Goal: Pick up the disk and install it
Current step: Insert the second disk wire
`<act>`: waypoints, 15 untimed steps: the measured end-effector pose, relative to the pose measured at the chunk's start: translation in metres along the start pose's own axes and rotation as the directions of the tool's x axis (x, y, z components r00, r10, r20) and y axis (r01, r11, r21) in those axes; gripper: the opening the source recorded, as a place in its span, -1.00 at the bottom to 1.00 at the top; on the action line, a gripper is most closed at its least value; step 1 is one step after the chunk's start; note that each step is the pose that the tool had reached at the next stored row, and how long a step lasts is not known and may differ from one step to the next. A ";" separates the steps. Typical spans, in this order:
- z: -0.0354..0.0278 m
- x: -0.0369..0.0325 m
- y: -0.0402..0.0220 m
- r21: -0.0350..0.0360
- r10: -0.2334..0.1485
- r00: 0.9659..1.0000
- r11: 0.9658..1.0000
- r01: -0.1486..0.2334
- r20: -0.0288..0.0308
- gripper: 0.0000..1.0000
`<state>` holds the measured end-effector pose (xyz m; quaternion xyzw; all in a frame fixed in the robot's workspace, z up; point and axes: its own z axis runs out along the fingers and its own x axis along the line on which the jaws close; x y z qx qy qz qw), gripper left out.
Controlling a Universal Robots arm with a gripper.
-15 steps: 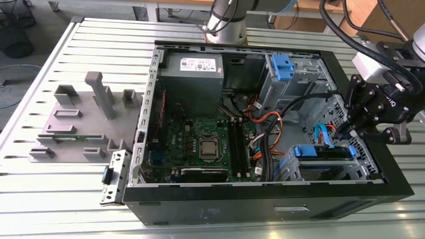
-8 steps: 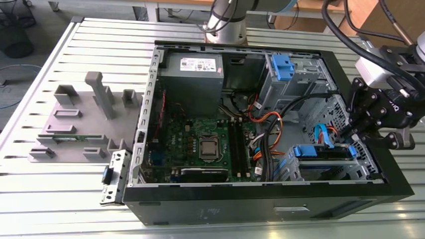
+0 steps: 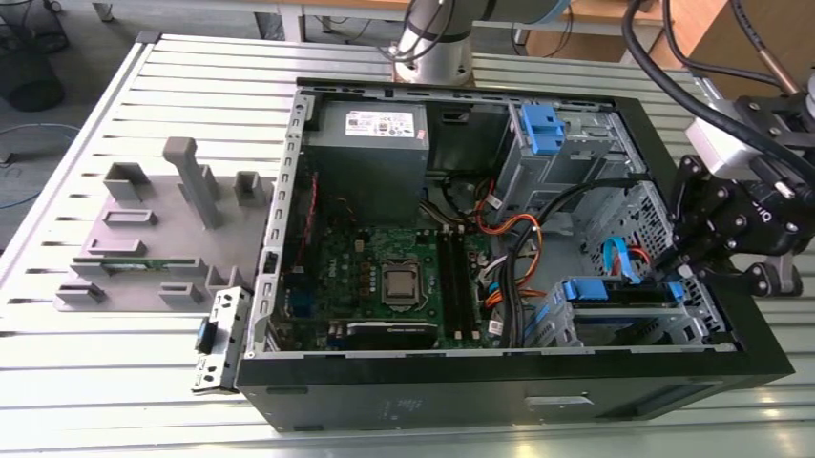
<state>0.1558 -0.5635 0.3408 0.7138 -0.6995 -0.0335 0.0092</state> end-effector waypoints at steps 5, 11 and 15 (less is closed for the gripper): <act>-0.0002 0.0051 0.0001 0.000 0.000 1.000 1.000 0.000 0.000 -0.67; 0.0003 0.0054 -0.0006 0.000 0.000 1.000 1.000 0.000 0.000 -0.67; 0.0003 0.0054 -0.0006 0.000 0.000 1.000 1.000 0.000 0.000 -0.67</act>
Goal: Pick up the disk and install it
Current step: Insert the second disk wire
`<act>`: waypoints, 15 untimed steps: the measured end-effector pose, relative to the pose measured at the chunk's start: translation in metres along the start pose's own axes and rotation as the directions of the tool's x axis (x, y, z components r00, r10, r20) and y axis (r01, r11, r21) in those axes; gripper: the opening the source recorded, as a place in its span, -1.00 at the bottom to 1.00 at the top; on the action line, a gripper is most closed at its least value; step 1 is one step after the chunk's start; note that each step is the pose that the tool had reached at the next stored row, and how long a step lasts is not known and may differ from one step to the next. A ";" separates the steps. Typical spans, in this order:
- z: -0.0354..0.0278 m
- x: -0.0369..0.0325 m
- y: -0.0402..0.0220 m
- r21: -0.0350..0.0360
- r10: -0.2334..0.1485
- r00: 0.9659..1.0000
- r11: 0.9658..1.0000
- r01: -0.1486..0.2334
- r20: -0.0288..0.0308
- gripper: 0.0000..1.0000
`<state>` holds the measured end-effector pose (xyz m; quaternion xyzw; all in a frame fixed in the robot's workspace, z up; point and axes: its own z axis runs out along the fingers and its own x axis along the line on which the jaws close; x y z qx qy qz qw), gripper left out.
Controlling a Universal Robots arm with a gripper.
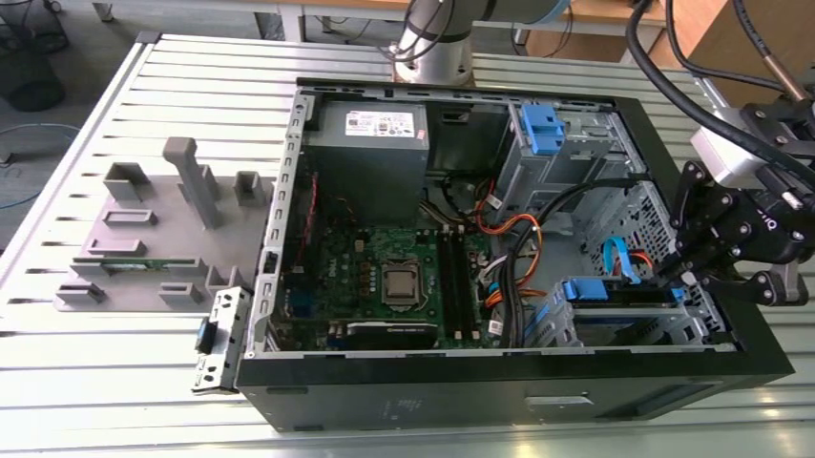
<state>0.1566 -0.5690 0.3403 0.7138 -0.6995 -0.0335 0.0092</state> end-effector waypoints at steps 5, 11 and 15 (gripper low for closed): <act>0.0000 0.0000 0.0000 0.000 0.000 1.000 1.000 0.000 0.000 -0.65; 0.0000 -0.0002 -0.0006 0.000 0.000 1.000 1.000 0.000 0.000 -0.52; 0.0007 -0.0006 -0.0018 0.000 0.000 1.000 1.000 0.000 0.000 -0.52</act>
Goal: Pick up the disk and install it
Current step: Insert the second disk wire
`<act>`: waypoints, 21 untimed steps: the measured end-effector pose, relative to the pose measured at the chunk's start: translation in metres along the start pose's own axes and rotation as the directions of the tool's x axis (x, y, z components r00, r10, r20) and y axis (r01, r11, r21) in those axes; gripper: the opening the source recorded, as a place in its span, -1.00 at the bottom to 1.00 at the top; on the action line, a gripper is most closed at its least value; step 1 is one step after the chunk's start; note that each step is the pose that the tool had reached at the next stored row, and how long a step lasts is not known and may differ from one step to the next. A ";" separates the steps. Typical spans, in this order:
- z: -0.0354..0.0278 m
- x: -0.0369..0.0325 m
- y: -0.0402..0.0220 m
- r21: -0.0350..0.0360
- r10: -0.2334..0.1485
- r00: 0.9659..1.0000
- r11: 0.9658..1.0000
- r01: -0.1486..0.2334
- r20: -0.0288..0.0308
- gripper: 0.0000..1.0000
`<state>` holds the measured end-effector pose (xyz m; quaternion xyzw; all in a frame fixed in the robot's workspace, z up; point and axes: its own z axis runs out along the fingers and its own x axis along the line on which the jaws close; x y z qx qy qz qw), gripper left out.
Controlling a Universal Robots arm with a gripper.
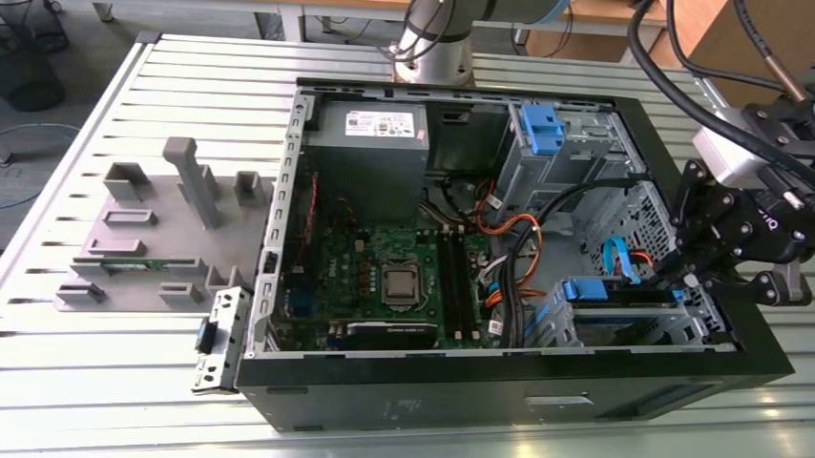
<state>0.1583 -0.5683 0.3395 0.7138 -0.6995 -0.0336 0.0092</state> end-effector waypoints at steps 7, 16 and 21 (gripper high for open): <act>0.0022 0.0001 0.0010 0.000 0.000 1.000 1.000 0.000 0.000 -0.52; 0.0032 0.0000 0.0016 0.000 0.000 1.000 1.000 0.000 0.000 -0.52; 0.0033 0.0000 0.0016 0.000 0.000 1.000 1.000 0.000 0.000 -0.67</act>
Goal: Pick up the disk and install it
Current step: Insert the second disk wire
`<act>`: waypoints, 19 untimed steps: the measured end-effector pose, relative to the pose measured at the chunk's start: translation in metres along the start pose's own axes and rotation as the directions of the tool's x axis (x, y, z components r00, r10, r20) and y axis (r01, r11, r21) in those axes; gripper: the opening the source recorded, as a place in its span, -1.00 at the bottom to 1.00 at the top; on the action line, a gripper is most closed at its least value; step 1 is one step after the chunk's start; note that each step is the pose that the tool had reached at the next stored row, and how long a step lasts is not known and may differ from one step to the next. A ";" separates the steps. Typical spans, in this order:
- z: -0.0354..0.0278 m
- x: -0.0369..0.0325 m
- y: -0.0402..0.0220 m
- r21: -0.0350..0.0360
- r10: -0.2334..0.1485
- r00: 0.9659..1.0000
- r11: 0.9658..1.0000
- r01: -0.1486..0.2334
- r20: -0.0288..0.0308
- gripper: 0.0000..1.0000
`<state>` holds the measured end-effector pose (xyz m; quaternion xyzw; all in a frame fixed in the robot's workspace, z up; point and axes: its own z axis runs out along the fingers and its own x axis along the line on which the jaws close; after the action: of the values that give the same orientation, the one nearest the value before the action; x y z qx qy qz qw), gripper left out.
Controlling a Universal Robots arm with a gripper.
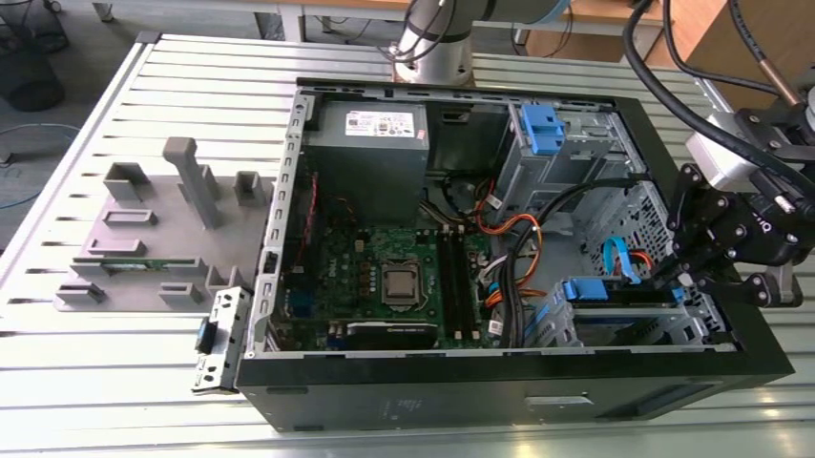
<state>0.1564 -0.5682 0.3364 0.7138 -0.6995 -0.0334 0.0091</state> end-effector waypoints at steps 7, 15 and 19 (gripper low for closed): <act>0.0000 0.0000 0.0000 0.000 0.000 1.000 1.000 0.000 0.000 -0.68; 0.0003 -0.0071 0.0018 0.000 0.002 0.999 1.000 -0.002 -0.040 -0.68; 0.0002 -0.0102 0.0032 0.001 0.003 0.999 1.000 -0.003 -0.048 -0.68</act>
<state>0.1530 -0.5581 0.3367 0.7134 -0.7001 -0.0159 0.0253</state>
